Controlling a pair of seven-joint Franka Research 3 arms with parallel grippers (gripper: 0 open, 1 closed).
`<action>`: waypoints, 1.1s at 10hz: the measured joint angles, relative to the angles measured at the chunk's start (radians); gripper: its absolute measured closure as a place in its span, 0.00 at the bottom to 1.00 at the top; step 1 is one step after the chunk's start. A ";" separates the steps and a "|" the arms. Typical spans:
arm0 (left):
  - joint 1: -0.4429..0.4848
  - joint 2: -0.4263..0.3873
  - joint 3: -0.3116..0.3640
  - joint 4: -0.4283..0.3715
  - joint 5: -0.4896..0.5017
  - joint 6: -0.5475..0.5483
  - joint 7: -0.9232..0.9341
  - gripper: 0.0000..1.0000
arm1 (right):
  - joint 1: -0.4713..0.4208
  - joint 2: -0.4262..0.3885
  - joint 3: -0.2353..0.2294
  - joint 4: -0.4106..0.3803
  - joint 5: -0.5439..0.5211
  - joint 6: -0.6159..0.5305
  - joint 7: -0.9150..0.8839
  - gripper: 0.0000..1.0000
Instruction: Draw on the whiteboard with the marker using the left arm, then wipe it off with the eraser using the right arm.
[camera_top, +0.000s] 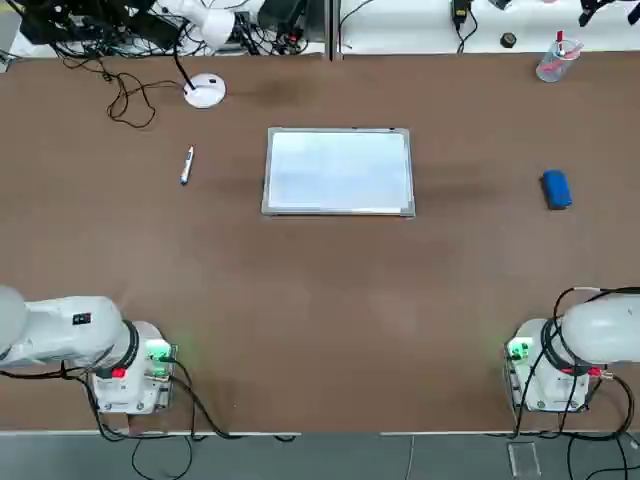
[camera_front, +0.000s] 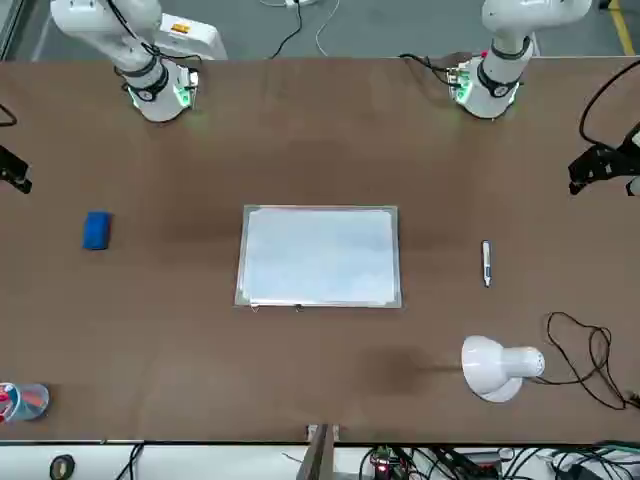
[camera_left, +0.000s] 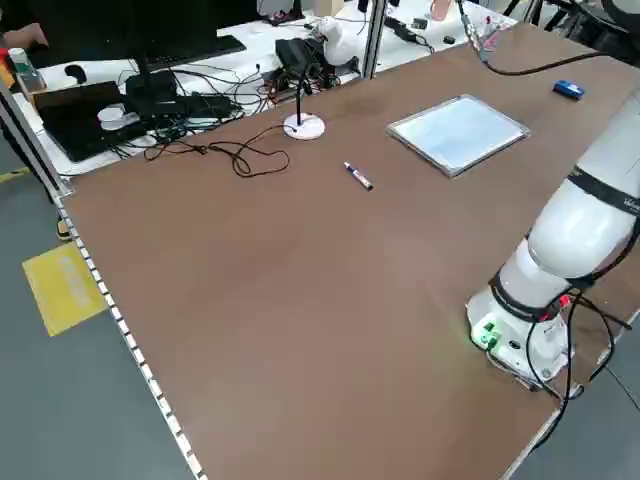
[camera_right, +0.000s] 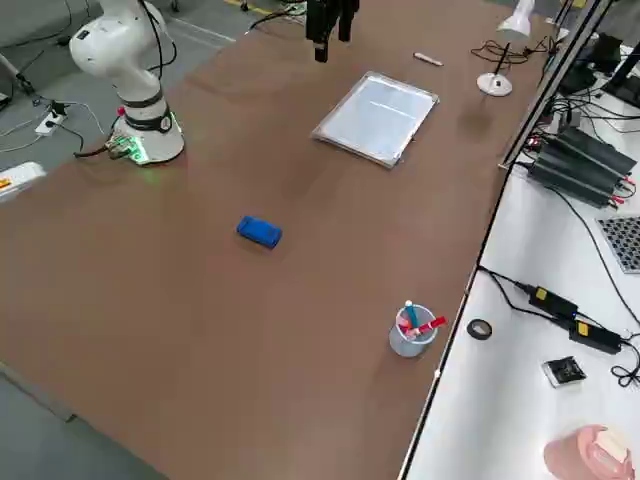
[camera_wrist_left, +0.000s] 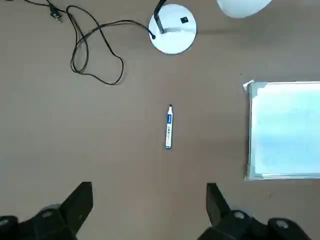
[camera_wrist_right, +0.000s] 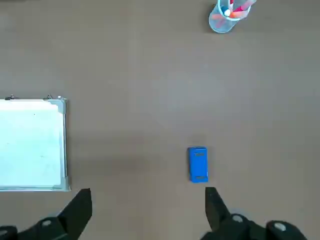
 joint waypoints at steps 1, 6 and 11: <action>0.000 0.000 0.000 0.001 0.000 -0.002 0.000 0.00 | 0.000 0.000 0.000 0.000 0.000 0.000 0.000 0.00; 0.000 0.002 0.001 0.007 0.010 -0.016 0.000 0.00 | 0.000 0.000 0.000 -0.005 0.000 0.000 0.000 0.00; 0.001 0.033 0.001 -0.138 0.013 0.135 -0.006 0.00 | 0.000 0.000 0.000 -0.006 0.000 0.000 0.000 0.00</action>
